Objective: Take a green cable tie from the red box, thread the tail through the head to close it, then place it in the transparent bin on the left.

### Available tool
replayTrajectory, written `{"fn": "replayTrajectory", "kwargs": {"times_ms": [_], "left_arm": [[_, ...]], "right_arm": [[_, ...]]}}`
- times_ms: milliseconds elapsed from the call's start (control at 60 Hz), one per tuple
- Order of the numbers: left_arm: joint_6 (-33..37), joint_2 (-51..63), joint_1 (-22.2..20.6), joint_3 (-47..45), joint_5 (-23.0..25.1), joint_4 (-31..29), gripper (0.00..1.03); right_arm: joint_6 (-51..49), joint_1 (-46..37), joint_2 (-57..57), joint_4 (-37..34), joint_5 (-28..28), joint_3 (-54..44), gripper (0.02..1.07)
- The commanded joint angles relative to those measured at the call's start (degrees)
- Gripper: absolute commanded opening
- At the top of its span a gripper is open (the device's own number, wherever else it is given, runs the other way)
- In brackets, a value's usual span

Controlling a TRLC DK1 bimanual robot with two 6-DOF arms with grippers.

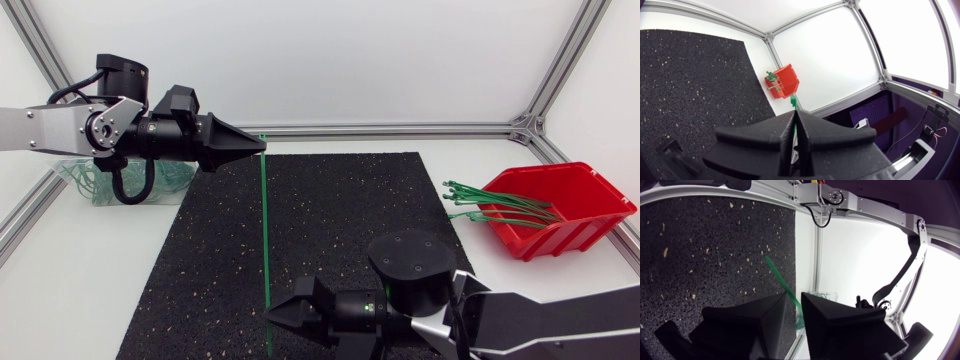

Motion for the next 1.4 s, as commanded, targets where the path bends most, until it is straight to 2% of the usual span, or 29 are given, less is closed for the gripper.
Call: {"fn": "replayTrajectory", "kwargs": {"times_ms": [0,250,317,600,633,767,883,933,1300,1383], "left_arm": [[-1.06,0.86,-0.22,1.21,1.09,-0.28,0.04],[-0.98,0.42,-0.49,0.86,0.91,-0.37,0.04],[-0.71,0.42,-0.49,0.77,0.91,-0.28,0.04],[0.34,-0.9,-1.19,-0.54,0.39,-0.2,0.04],[0.34,-0.98,-1.19,-0.54,0.39,-0.2,0.04],[0.34,-1.16,-1.45,-0.63,0.04,-0.28,0.04],[0.34,-1.33,-1.45,-0.63,0.04,-0.28,0.04],[0.34,-1.51,-1.45,-0.63,0.04,-0.28,0.04],[0.34,-1.51,-2.16,-0.9,-0.4,-0.37,0.04],[0.26,-1.51,-2.16,-0.9,-0.4,-0.37,0.04]], "right_arm": [[-2.07,1.07,0.33,0.55,0.6,-1.47,0.2],[-2.6,1.78,0.15,0.46,0.86,-2.61,0.2],[-2.69,2.04,-0.02,0.46,0.86,-3.14,0.07],[-0.58,1.16,-0.11,0.29,1.56,-2.79,0.08],[-0.49,1.16,-0.11,0.29,1.91,-2.61,0.1],[-0.4,0.81,-0.02,0.46,2.53,-2.7,0.37],[-0.49,0.37,-0.2,0.55,2.97,-2.61,0.42],[-0.4,0.11,-0.29,0.64,2.97,-2.53,0.49],[-1.02,-0.25,0.06,2.05,2.35,-0.06,0.48],[-1.63,-0.25,0.5,2.13,2.27,0.02,0.36]]}}
